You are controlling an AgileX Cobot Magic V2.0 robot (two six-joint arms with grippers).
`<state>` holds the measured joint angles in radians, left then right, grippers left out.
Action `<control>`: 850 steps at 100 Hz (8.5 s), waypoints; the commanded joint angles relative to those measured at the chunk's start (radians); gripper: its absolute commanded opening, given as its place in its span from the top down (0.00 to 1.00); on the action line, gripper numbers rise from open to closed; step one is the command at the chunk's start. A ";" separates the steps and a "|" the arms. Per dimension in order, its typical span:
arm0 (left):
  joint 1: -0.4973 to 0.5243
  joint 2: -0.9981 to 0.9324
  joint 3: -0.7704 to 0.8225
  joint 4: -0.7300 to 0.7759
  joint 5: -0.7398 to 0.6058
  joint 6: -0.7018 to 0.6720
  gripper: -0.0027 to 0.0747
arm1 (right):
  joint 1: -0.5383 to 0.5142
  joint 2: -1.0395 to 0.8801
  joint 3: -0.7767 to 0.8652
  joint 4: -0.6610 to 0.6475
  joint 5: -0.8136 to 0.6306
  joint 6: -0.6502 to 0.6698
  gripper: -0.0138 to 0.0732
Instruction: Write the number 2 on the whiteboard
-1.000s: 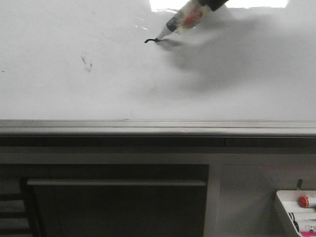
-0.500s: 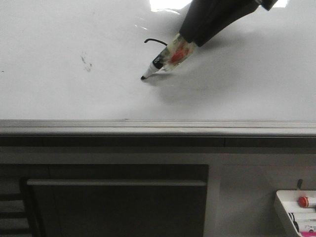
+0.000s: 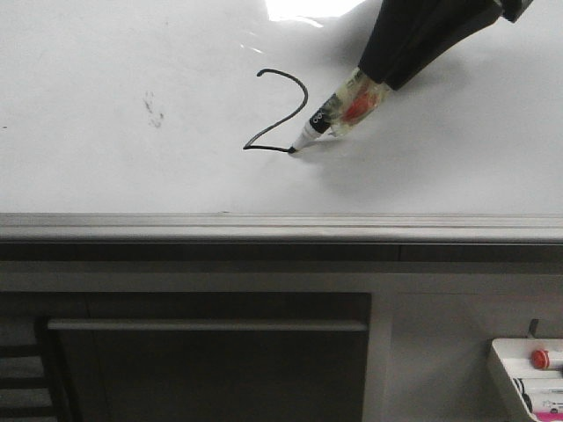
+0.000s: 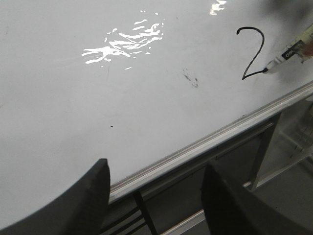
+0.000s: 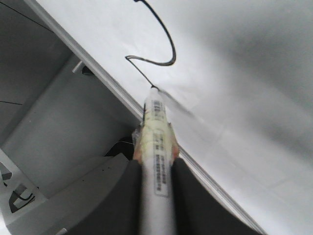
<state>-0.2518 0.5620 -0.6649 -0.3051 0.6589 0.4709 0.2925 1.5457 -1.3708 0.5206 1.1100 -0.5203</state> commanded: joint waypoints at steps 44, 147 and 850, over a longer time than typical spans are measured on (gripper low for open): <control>0.002 0.002 -0.027 -0.013 -0.072 -0.011 0.46 | -0.018 -0.037 -0.020 -0.035 -0.032 -0.003 0.84; -0.446 0.545 -0.351 -0.307 0.168 0.468 0.46 | 0.240 -0.267 -0.020 0.121 0.162 -0.591 0.84; 0.162 -0.500 0.697 0.139 -0.775 -0.323 0.99 | -0.306 -1.238 0.900 -0.139 -0.780 0.173 0.92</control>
<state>-0.0989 0.0967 0.0000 -0.1618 -0.0921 0.1566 -0.0058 0.2996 -0.4445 0.3703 0.4065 -0.3374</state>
